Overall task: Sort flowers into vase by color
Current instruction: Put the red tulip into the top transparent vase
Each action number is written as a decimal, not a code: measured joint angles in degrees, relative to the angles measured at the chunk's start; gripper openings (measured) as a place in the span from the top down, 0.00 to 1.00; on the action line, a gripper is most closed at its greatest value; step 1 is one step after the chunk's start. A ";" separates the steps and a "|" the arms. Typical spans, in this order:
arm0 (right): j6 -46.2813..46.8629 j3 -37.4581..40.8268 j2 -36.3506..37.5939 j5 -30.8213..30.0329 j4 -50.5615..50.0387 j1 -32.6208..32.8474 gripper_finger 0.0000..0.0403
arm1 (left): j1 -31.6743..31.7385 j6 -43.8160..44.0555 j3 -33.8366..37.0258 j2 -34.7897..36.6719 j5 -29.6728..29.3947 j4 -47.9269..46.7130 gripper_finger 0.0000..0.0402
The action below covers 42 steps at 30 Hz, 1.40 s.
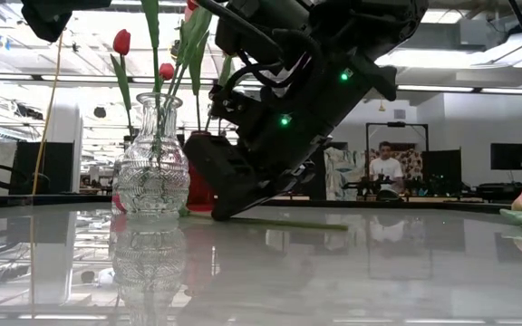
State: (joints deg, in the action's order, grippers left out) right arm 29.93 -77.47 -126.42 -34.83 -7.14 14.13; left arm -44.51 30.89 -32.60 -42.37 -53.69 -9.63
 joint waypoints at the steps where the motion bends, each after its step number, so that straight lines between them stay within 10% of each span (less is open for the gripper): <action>1: 0.00 0.02 0.26 0.00 -0.27 0.02 0.94 | 0.00 0.00 0.00 0.00 0.00 0.00 0.56; 42: 3.74 0.30 8.82 1.55 -20.44 4.89 0.95 | -0.02 -0.02 0.02 -0.02 1.11 -0.52 0.56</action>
State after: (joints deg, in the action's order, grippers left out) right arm 33.68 -77.17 -117.60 -33.28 -27.59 19.02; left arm -44.53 30.87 -32.58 -42.39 -52.58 -10.15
